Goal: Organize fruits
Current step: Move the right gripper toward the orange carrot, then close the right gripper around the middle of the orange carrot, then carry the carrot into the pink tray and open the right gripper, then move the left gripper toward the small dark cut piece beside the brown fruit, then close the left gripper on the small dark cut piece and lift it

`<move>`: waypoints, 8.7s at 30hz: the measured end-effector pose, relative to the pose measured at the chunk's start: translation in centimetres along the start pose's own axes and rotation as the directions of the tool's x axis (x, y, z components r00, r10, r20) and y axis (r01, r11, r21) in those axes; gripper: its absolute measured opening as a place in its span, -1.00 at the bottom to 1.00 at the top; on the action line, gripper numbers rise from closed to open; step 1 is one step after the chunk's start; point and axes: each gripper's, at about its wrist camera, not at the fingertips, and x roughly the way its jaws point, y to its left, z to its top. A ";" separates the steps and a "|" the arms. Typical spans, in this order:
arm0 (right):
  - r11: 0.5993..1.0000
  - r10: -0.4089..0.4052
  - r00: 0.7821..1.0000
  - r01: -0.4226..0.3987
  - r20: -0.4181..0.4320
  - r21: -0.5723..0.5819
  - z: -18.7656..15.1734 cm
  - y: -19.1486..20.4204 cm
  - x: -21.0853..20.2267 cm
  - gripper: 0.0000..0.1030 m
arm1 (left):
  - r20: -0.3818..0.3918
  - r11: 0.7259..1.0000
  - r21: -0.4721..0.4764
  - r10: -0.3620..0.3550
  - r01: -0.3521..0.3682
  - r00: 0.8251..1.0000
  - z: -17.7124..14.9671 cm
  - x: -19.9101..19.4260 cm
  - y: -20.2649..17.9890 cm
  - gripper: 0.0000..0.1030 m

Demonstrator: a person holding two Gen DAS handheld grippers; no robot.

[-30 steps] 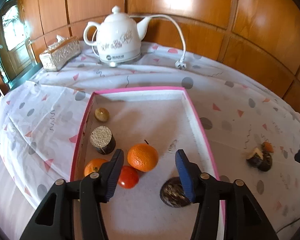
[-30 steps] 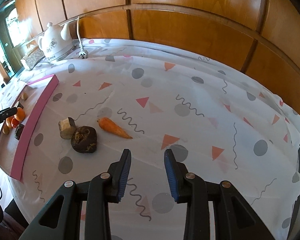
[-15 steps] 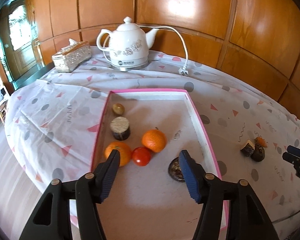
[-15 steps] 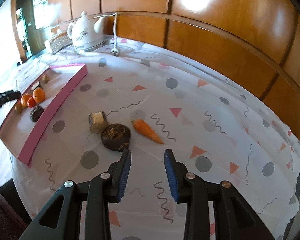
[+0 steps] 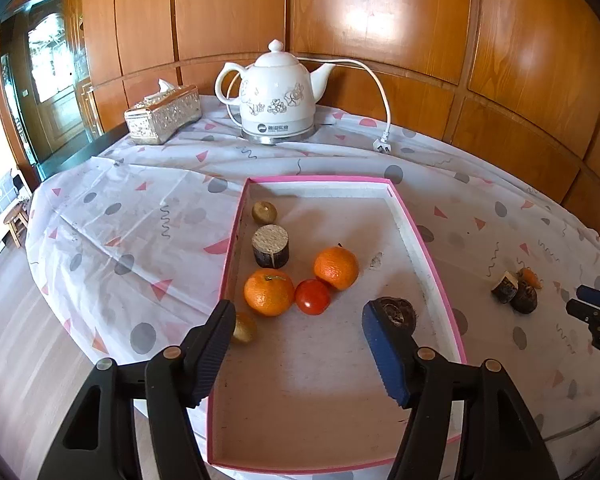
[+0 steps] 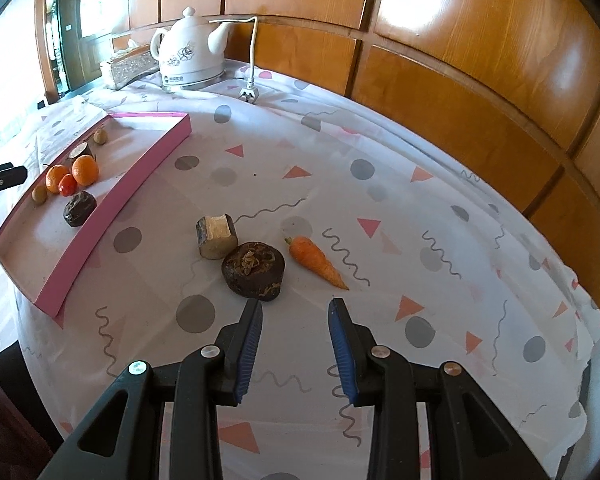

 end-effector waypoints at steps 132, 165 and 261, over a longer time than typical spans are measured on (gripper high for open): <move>0.927 0.354 0.935 -0.354 0.023 0.120 5.1 10.2 0.4 -0.68 | 0.042 0.992 -0.126 0.007 -0.001 0.999 -2.0 -2.0 4.5 0.70; 0.962 0.269 0.963 -0.270 0.012 0.037 5.0 14.8 0.0 -0.31 | 0.040 0.992 -0.129 0.005 0.000 0.999 -2.4 -2.2 4.9 0.73; 0.327 -0.330 0.895 0.407 -0.300 0.853 -14.6 -24.8 -7.8 0.02 | -0.374 0.846 0.279 -0.341 0.455 0.863 2.7 11.3 -22.4 -0.45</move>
